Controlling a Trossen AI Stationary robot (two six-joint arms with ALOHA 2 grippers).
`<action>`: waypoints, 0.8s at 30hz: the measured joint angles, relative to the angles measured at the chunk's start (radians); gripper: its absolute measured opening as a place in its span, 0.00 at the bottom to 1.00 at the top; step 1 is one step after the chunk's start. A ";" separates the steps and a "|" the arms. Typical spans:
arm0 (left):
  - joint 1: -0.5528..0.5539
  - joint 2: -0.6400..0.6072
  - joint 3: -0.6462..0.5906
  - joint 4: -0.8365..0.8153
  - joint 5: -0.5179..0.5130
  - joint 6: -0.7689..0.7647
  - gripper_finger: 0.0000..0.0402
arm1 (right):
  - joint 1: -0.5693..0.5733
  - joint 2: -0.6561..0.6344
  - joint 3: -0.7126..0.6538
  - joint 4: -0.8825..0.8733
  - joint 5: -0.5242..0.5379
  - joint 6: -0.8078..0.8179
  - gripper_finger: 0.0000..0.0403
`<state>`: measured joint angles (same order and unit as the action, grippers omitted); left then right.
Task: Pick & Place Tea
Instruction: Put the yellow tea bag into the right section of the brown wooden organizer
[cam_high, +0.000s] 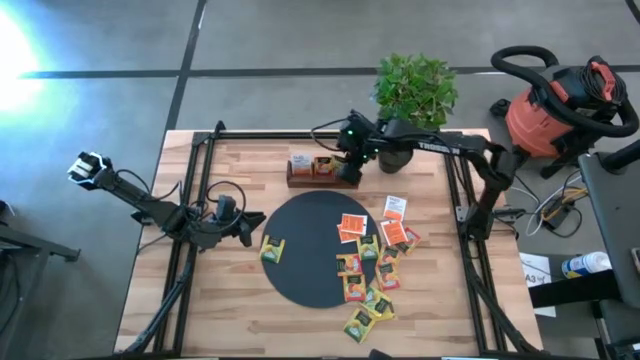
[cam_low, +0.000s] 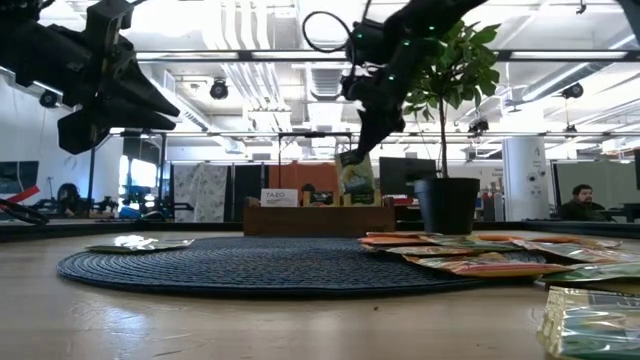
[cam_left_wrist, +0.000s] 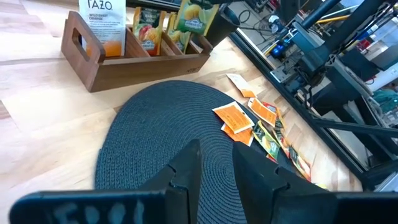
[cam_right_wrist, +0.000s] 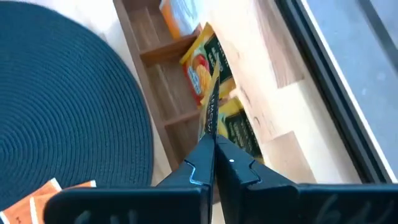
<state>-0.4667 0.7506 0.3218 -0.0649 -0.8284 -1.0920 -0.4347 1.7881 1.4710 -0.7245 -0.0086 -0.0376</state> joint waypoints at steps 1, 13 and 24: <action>0.000 0.000 0.000 -0.003 0.000 0.000 0.22 | -0.001 -0.008 -0.022 0.004 0.000 -0.002 0.02; 0.000 0.000 0.000 -0.006 0.000 -0.017 0.22 | -0.005 -0.014 -0.135 0.144 -0.045 -0.085 0.02; 0.000 0.000 0.000 -0.007 -0.001 -0.034 0.22 | -0.056 -0.001 -0.181 0.179 -0.080 -0.147 0.02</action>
<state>-0.4667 0.7506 0.3218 -0.0719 -0.8295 -1.1259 -0.4902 1.7874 1.2902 -0.5458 -0.0887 -0.1845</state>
